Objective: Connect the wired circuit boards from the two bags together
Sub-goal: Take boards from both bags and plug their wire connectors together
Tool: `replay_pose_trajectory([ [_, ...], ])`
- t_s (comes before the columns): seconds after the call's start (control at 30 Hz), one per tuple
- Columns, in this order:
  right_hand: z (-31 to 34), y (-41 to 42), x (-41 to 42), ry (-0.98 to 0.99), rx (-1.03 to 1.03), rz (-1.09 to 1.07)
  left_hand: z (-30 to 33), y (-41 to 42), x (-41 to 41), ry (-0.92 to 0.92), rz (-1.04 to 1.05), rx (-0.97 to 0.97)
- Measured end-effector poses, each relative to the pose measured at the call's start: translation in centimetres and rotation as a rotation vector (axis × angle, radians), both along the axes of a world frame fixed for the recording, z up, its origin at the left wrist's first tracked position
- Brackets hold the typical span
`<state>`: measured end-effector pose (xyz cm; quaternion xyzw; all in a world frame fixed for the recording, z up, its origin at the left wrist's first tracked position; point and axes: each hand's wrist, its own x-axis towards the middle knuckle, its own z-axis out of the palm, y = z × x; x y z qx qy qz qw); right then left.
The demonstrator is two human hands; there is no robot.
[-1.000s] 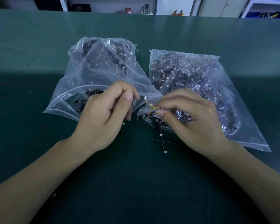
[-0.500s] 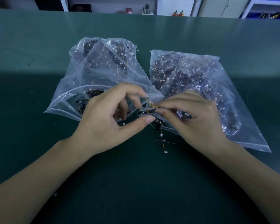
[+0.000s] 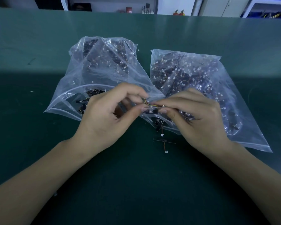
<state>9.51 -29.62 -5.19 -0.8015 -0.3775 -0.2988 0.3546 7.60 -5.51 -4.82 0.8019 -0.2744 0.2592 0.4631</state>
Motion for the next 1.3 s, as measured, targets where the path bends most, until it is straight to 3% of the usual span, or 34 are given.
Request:
replay_pose_trajectory([
  [0.23, -0.2, -0.2, 0.4, -0.033, -0.123, -0.029, 0.2, -0.1, -0.1, 0.027, -0.020, -0.016],
  [0.37, 0.0, -0.4, 0.5, -0.086, -0.181, -0.039, 0.1, -0.1, -0.1, -0.003, -0.003, 0.075],
  [0.5, 0.3, -0.4, 0.4, -0.137, -0.163, -0.043, -0.2, 0.0, 0.0, 0.123, -0.051, 0.131],
  [0.67, 0.2, -0.2, 0.2, -0.061, -0.144, -0.024, 0.4, -0.2, -0.2, 0.167, -0.115, -0.012],
  [0.83, 0.3, 0.3, -0.4, -0.066, -0.070, 0.045, 0.3, -0.2, -0.2, 0.279, -0.111, -0.030],
  [1.03, 0.5, 0.4, -0.5, -0.038, -0.066, 0.138, 1.1, 0.0, -0.2, 0.517, -0.240, -0.260],
  [1.3, 0.6, 0.6, -0.9, -0.008, -0.053, 0.197, 1.4, -0.4, -0.3, 0.560, -0.291, -0.377],
])
